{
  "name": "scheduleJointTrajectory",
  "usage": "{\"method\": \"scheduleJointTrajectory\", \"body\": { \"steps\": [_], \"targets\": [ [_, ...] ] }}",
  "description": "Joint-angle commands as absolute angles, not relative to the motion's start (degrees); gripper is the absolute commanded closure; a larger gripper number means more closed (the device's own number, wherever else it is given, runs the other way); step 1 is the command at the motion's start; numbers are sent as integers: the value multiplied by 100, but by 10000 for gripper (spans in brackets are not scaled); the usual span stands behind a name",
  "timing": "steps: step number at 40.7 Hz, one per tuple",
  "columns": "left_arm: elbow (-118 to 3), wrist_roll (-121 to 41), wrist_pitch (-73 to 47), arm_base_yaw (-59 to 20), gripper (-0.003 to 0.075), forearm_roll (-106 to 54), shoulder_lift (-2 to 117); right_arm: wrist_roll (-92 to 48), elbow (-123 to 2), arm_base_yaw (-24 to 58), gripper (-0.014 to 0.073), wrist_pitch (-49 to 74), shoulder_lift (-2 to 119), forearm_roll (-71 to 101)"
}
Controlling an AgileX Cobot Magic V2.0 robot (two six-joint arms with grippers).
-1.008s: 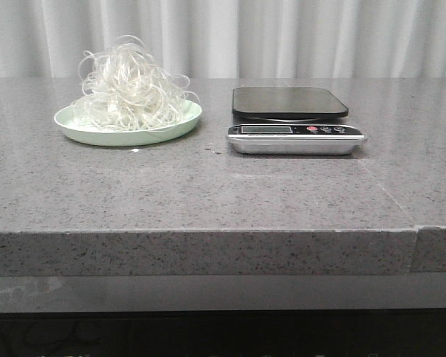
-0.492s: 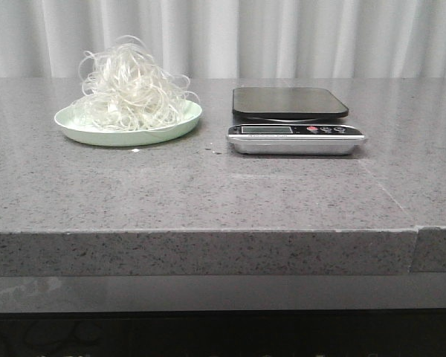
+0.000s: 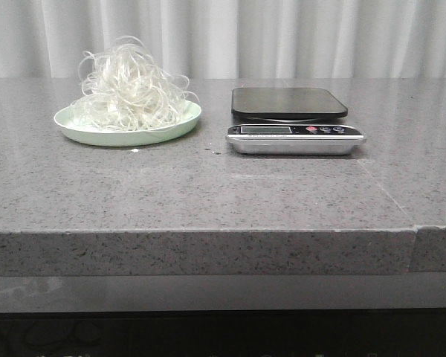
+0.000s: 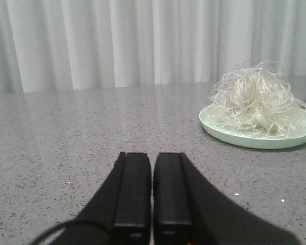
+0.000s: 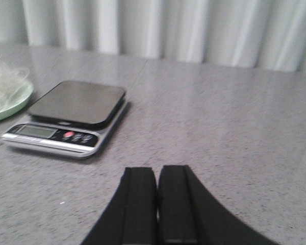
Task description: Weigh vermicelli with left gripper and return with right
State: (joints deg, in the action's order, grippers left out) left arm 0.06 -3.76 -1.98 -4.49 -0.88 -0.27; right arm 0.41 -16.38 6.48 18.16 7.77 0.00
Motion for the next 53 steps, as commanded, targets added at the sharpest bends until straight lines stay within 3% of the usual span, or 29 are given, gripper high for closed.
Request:
{"method": "scheduleJointTrajectory", "body": {
  "steps": [1, 16, 53],
  "targets": [
    [54, -314, 289, -474, 579, -89, -150, 0, -1188, 405, 432, 603, 481, -52],
    [54, -314, 289, -474, 579, -89, -150, 0, 124, -57, 432, -286, -151, 0],
    [54, -314, 289, -474, 579, -89, -138, 0, 115, -67, 432, -301, -152, 0]
  ]
}}
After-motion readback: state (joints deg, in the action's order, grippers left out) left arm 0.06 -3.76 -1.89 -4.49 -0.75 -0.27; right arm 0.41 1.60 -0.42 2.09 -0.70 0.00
